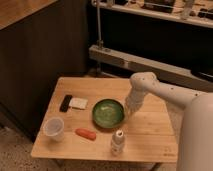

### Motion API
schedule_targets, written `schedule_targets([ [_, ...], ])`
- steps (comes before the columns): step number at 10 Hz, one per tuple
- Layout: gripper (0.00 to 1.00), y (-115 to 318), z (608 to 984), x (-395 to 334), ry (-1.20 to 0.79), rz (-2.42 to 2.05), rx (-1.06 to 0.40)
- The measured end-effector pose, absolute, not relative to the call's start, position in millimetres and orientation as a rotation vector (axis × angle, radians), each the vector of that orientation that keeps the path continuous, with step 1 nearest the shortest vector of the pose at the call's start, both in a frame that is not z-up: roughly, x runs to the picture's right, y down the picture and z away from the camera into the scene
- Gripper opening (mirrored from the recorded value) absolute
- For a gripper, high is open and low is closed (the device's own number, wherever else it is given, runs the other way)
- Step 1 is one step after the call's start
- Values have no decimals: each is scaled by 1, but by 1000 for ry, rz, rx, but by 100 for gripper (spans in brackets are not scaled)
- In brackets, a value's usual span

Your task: Push the ceramic bowl across the table

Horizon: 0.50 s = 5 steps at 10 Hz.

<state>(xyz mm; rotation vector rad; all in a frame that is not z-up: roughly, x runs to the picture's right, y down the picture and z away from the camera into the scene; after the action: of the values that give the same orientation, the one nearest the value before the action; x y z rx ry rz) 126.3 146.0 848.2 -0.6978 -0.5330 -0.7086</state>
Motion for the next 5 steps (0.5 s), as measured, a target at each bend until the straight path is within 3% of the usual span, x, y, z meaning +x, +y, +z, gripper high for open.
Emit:
schedule_targets([
  [5, 10, 143, 849, 92, -543, -754, -695],
])
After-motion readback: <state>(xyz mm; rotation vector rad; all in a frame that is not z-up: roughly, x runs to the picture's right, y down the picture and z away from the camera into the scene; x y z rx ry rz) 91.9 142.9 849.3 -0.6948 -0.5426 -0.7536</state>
